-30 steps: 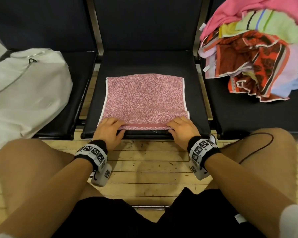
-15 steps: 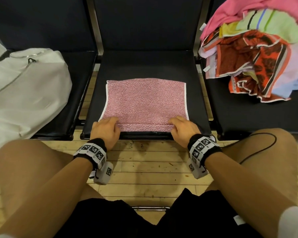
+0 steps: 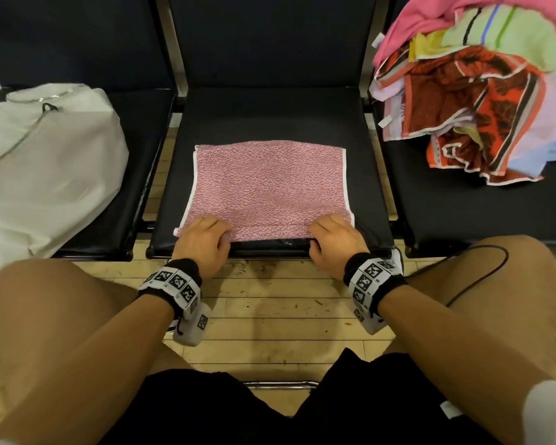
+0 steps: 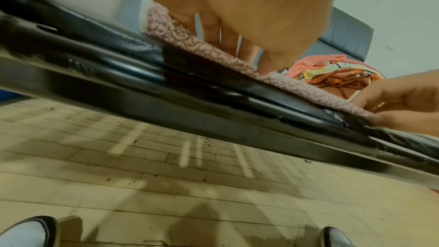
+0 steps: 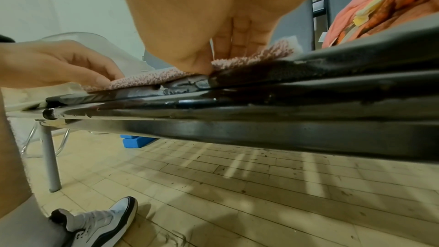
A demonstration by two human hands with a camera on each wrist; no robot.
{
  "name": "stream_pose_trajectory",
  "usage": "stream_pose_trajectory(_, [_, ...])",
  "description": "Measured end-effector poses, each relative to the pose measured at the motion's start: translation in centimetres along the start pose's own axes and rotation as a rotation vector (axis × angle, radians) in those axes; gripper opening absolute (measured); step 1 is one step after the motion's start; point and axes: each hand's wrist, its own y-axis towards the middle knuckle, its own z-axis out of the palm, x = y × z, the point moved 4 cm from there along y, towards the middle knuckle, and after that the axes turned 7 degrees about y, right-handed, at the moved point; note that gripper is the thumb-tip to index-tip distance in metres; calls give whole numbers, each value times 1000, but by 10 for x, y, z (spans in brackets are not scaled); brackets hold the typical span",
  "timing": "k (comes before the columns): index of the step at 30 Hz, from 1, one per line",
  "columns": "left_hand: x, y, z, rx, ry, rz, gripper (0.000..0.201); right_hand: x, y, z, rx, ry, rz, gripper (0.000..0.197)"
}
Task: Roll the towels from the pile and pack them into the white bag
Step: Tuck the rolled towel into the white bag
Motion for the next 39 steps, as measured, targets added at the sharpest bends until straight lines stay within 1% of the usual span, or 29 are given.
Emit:
stream_pose_trajectory(3, [2,-3,1,32,41,43,39,-3,-1,2,4,-9,19,33])
stream_pose_trajectory(7, [4,-5,0,-19,120,69,31,-4,2,1,42,-10,46,39])
stream_pose_trajectory(9, [2,-4,-1,-19,137,34,33,-4,4,-1,57,-6,63,42])
stream_pose_trajectory(12, [0,-1,1,45,143,-52,36,-1,5,-2,81,9,53,44])
stream_pose_trajectory(14, [0,0,0,56,121,-64,36,-1,5,-1,104,20,63,41])
stream_pose_trajectory(16, [-1,0,0,50,104,-69,37,-2,5,-2,67,35,62,38])
stream_pose_trajectory(18, [0,0,0,20,121,-82,38,-2,6,-2,-23,8,-2,35])
stream_pose_trajectory(20, [-2,1,-3,-59,141,-60,35,-5,5,1,-118,-79,-94,38])
stream_pose_trajectory(22, [-5,2,-5,-109,142,-13,31,-2,5,3,-131,-107,-159,40])
stream_pose_trajectory(24, [-8,2,-4,-81,126,30,28,1,4,4,-120,-78,-187,39])
stream_pose_trajectory(26, [-8,2,-2,-43,93,22,27,2,2,4,-96,-50,-149,35])
stream_pose_trajectory(29, [-6,0,0,-1,103,-32,25,1,-1,4,-59,-16,-64,25])
stream_pose_trajectory(31, [-7,-1,-1,-21,112,-36,26,0,-3,4,-45,-28,-31,27])
stream_pose_trajectory(33, [-7,-3,-2,-28,119,-20,33,-3,-2,4,-52,-32,6,31])
stream_pose_trajectory(35, [-6,-4,-1,-3,119,-7,39,-6,0,4,-29,-27,40,36])
stream_pose_trajectory(39, [-1,0,1,21,103,-28,34,-10,3,3,34,-16,49,43])
